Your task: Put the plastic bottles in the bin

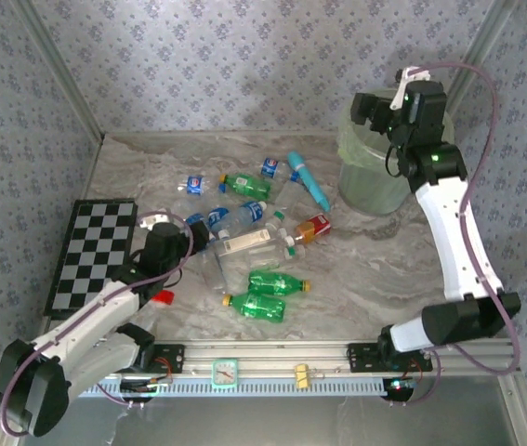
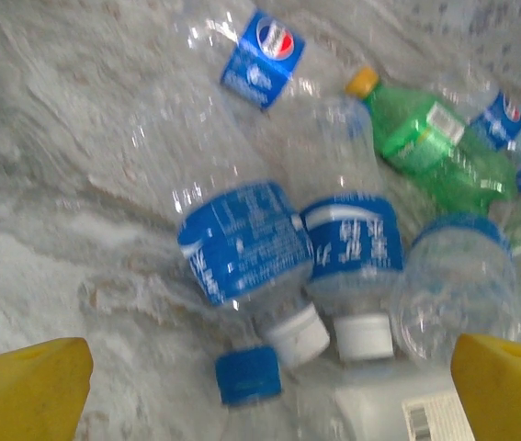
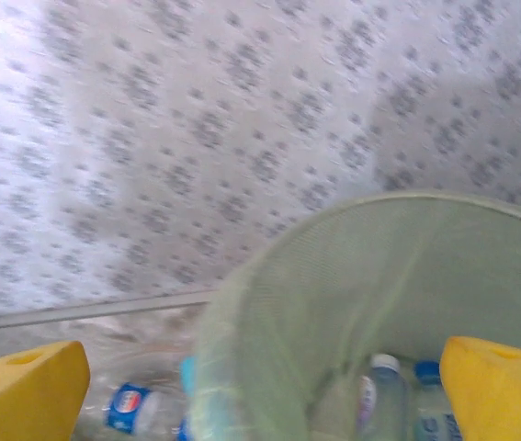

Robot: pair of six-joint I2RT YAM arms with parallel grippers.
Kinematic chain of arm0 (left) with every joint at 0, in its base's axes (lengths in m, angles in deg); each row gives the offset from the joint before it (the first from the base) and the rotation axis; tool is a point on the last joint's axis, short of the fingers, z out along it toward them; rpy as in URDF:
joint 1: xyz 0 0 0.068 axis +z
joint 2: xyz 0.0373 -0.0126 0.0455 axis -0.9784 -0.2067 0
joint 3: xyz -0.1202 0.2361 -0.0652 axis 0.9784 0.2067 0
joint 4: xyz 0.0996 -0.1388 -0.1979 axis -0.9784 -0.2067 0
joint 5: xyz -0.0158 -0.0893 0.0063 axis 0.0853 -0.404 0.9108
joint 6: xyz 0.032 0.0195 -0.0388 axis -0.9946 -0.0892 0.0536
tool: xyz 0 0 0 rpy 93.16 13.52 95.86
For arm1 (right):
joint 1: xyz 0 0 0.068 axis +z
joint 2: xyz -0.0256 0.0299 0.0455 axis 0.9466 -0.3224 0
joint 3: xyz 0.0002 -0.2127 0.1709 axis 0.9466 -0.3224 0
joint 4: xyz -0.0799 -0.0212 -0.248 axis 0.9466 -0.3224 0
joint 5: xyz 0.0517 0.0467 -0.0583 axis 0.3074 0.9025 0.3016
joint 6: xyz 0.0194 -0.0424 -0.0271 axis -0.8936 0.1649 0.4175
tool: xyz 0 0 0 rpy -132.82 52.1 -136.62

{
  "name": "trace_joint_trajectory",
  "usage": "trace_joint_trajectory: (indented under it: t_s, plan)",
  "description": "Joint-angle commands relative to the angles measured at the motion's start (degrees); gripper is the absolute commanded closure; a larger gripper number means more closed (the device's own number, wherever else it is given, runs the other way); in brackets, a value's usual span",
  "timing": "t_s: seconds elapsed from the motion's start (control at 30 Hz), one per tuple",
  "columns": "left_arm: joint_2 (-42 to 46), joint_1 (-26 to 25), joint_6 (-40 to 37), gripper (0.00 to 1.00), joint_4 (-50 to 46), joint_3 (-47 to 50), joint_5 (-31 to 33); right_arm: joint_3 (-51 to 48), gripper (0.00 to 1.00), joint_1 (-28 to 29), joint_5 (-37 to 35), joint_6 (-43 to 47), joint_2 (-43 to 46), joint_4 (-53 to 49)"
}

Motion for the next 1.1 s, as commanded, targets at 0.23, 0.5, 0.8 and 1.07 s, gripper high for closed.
trace_joint_trajectory:
  t_s: [0.23,0.5,0.8,1.07]
  plan:
    - [1.3,-10.4,6.3,0.00,-14.2,-0.6,-1.0,-18.1,0.00,15.9,2.3,0.0,4.8,11.9]
    - [-0.9,-16.2,8.2,0.00,-17.4,-1.7,-3.0,-22.6,0.00,21.4,6.2,-4.3,1.4,14.4]
    - [-9.2,-19.3,7.8,0.00,-16.8,-3.0,-4.6,-17.1,0.00,24.0,1.1,1.0,-2.7,8.0]
    - [-19.5,-19.5,7.8,0.00,-16.6,-5.7,-5.0,-17.9,0.00,24.4,-0.7,1.7,-2.8,7.8]
